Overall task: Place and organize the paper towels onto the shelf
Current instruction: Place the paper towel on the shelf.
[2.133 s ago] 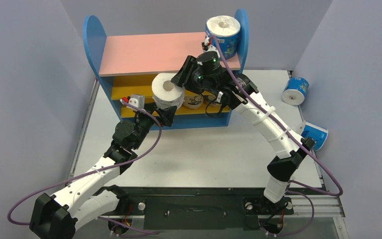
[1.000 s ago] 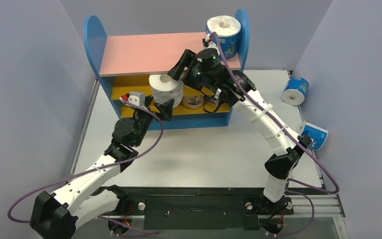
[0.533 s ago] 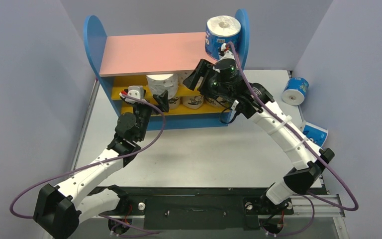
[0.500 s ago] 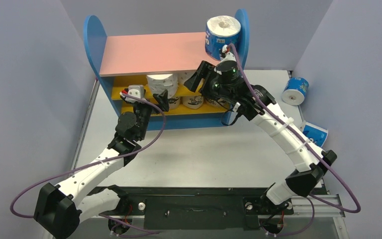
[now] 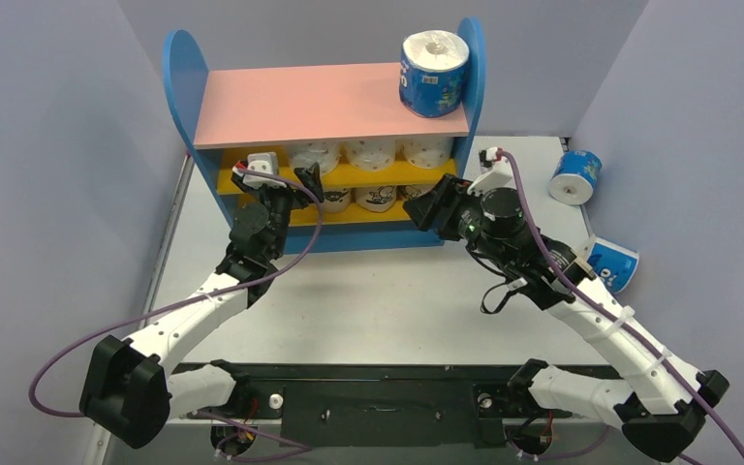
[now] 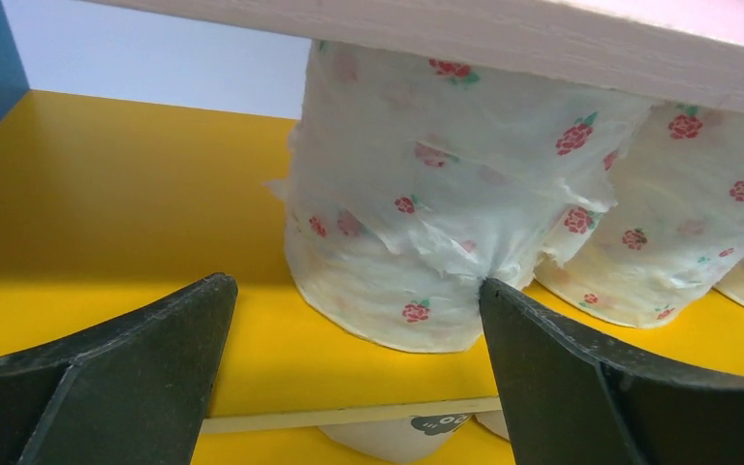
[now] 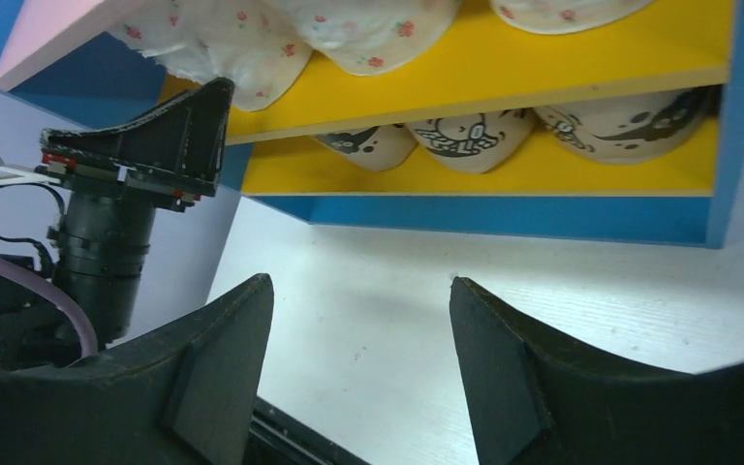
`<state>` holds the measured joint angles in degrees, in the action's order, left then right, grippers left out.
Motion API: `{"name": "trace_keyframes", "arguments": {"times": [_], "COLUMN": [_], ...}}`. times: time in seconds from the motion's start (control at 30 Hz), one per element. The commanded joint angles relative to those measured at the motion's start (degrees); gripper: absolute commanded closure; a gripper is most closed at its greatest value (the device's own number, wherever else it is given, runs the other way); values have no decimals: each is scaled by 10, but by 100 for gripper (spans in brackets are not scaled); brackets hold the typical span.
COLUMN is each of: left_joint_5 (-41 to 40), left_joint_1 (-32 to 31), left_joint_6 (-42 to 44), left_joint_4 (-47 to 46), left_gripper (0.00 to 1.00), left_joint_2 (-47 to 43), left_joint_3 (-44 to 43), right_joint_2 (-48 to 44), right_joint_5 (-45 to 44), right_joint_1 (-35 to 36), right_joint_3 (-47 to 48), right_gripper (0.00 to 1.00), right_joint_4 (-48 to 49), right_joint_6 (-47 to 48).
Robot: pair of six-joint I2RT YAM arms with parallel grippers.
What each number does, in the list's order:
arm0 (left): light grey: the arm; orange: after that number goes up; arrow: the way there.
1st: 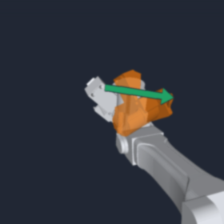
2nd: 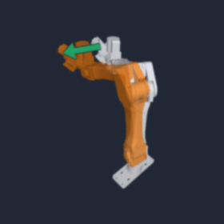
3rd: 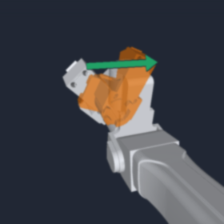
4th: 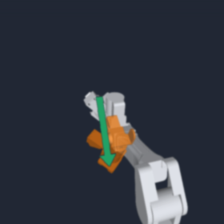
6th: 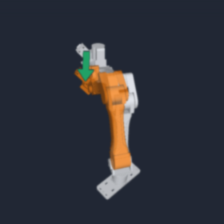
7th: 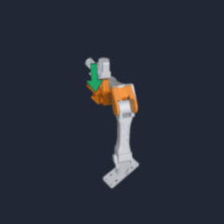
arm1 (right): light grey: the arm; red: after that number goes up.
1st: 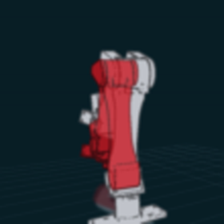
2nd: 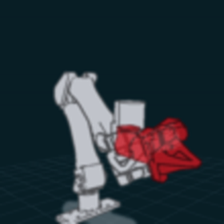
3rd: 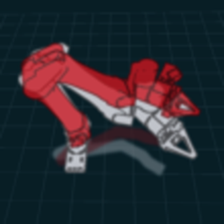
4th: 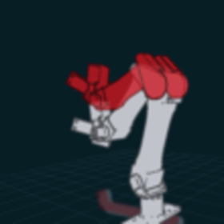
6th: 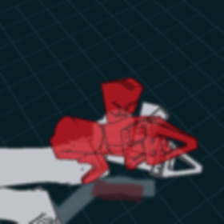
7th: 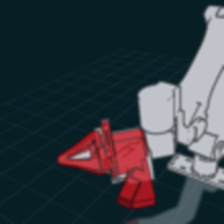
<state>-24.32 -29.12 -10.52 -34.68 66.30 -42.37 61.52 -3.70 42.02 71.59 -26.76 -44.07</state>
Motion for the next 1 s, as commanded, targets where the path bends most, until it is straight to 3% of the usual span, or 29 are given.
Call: {"name": "trace_keyframes", "arguments": {"times": [0.0, 0.3, 0.43, 0.53, 0.6, 0.8, 0.97], "left_joint_5": [34, 66, 54, 44, 47, 74, 102], "left_joint_1": [4, 3, 2, 0, -4, -9, -10], "left_joint_6": [-13, -36, -47, -71, -83, -138, -183], "left_joint_4": [-21, -31, 32, 121, 165, 322, 412], "left_gripper": [4, 4, 4, 4, 4, 4, 4], "left_joint_2": [19, 9, -71, -157, -211, -335, -390], "left_joint_3": [-32, -21, -1, 9, 24, 59, 88], "right_joint_2": [-60, -160, -191, -190, -188, -162, -138], "right_joint_5": [-61, -170, -290, -393, -418, -312, -360], "right_joint_1": [-3, -19, -31, -57, -121, -327, -376], "right_joint_3": [-64, -137, -134, -98, -92, -145, -194], "right_gripper": [37, 37, 34, 31, 30, 29, 24], "right_joint_4": [55, 48, 0, -91, -118, -118, -97], "right_joint_6": [27, 42, 53, 36, 31, 0, -11]}}
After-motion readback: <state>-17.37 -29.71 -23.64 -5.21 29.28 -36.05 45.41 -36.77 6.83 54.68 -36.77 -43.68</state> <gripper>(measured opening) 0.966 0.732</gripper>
